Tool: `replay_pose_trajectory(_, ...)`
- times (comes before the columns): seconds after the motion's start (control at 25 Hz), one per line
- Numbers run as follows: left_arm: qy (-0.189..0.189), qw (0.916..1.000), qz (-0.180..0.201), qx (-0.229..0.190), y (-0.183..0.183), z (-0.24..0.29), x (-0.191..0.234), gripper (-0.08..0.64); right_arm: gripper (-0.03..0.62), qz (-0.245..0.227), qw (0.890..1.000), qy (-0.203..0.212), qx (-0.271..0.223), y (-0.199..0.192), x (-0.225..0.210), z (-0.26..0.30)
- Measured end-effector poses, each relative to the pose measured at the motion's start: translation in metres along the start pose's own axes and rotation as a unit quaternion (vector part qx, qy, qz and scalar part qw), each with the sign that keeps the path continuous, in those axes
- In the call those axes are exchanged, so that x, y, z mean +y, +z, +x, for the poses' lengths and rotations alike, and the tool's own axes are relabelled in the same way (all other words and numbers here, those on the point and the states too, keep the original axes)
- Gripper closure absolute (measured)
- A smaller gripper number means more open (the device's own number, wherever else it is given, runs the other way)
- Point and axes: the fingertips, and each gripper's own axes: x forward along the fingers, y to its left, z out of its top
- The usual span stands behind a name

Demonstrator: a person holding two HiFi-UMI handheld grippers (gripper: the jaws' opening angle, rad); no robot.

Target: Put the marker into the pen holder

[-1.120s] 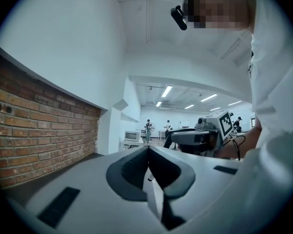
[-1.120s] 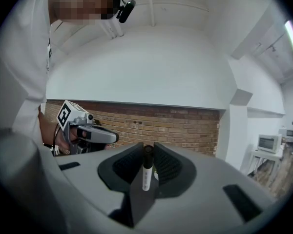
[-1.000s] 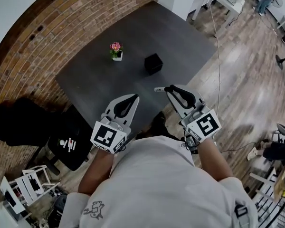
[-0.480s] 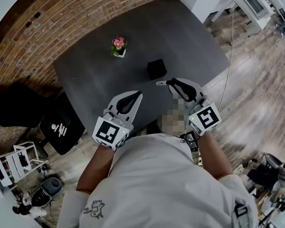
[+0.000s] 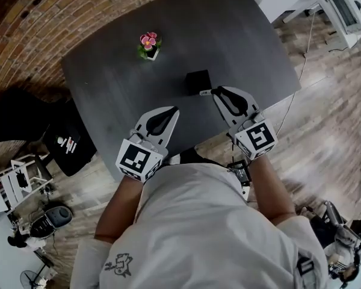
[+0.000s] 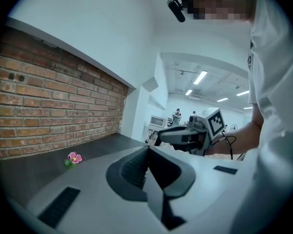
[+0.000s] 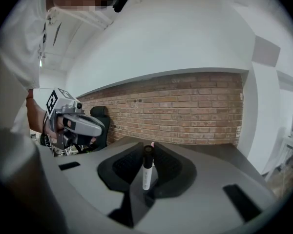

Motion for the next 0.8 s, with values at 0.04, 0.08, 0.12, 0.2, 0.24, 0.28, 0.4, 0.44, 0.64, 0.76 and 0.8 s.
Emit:
replay_pose_trajectory(0.04,0.002,1.0,-0.006,0.003,-0.004,0.004,0.003,0.549,0.52,0.0,1.0,0.001,0.004,-0.005,-0.004,0.004)
replay_pose_trajectory(0.08,0.004,0.9999,-0.011,0.006,-0.007,0.008,0.006,0.549,0.52,0.0,1.0,0.003,0.008,-0.01,-0.008,0.008)
replay_pose_trajectory(0.12,0.006,0.9998,-0.016,0.009,-0.011,0.012,0.008,0.549,0.52,0.003,1.0,0.005,0.012,-0.016,-0.012,0.011)
replay_pose_trajectory(0.2,0.009,0.9996,-0.019,0.016,-0.017,0.02,0.011,0.549,0.52,0.012,1.0,0.007,0.02,-0.029,-0.018,0.018)
replay_pose_trajectory(0.24,0.009,0.9996,-0.02,0.02,-0.02,0.023,0.012,0.549,0.52,0.016,1.0,0.009,0.023,-0.035,-0.021,0.021)
replay_pose_trajectory(0.28,0.01,0.9995,-0.02,0.024,-0.023,0.026,0.013,0.549,0.52,0.019,0.999,0.011,0.026,-0.04,-0.022,0.024)
replay_pose_trajectory(0.4,0.013,0.999,-0.027,0.034,-0.034,0.034,0.017,0.549,0.52,0.024,0.999,0.016,0.034,-0.055,-0.027,0.031)
replay_pose_trajectory(0.44,0.014,0.9987,-0.03,0.037,-0.037,0.036,0.018,0.549,0.52,0.026,0.999,0.016,0.035,-0.059,-0.029,0.033)
replay_pose_trajectory(0.64,0.023,0.9979,-0.039,0.047,-0.047,0.045,0.024,0.549,0.52,0.033,0.998,0.02,0.046,-0.076,-0.039,0.044)
replay_pose_trajectory(0.76,0.025,0.9975,-0.045,0.048,-0.053,0.048,0.024,0.549,0.52,0.039,0.997,0.021,0.056,-0.09,-0.04,0.049)
replay_pose_trajectory(0.8,0.024,0.9975,-0.046,0.049,-0.054,0.05,0.023,0.549,0.52,0.043,0.997,0.021,0.061,-0.095,-0.041,0.051)
